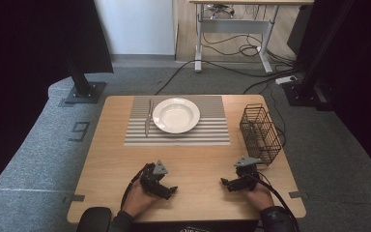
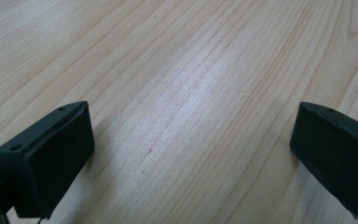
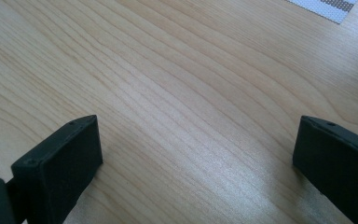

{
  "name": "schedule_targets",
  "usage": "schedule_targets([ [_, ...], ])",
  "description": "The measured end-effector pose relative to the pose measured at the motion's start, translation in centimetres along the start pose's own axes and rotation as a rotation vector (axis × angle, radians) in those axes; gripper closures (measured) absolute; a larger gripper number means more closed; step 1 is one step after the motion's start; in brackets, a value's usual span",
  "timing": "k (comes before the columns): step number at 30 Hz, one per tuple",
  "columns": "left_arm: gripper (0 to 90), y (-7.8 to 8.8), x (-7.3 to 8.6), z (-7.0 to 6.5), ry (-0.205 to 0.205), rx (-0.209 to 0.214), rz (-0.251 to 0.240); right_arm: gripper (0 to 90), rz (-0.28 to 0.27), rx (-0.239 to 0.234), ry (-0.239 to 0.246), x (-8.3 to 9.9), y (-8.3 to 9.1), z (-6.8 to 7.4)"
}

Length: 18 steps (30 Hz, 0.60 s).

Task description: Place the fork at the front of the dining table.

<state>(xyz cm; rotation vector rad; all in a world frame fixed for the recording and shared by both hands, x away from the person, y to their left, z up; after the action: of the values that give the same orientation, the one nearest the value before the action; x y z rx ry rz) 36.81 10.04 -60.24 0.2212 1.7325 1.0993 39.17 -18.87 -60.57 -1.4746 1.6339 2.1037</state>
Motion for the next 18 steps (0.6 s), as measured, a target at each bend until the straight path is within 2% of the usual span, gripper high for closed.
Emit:
schedule_targets([
  [13, 0.2, 0.03, -0.02, 0.07, 0.001, 0.000, -0.003, 0.6, 0.000, 0.000, -0.001, 0.00, 0.00, 0.01],
  [17, 1.1, 0.05, -0.13, 0.11, 0.012, -0.003, 0.000, 0.6, 0.000, 0.000, -0.002, 0.00, 0.00, 0.02],
  [18, 1.2, 0.08, -0.24, 0.11, 0.027, 0.008, -0.005, 0.6, 0.000, 0.000, -0.001, 0.00, 0.00, 0.01],
])
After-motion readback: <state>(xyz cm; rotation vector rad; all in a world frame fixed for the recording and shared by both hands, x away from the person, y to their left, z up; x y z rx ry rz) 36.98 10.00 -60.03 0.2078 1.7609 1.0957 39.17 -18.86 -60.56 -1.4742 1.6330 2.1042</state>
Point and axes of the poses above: each handheld gripper's, and its own axes: y roughly backward along the jaws, x roughly out of its underside, z roughly to its left, the point moved 7 cm from there along -y, roughly forward along the jaws, and after that the axes turned 4 degrees about x, right-handed, at the moved point
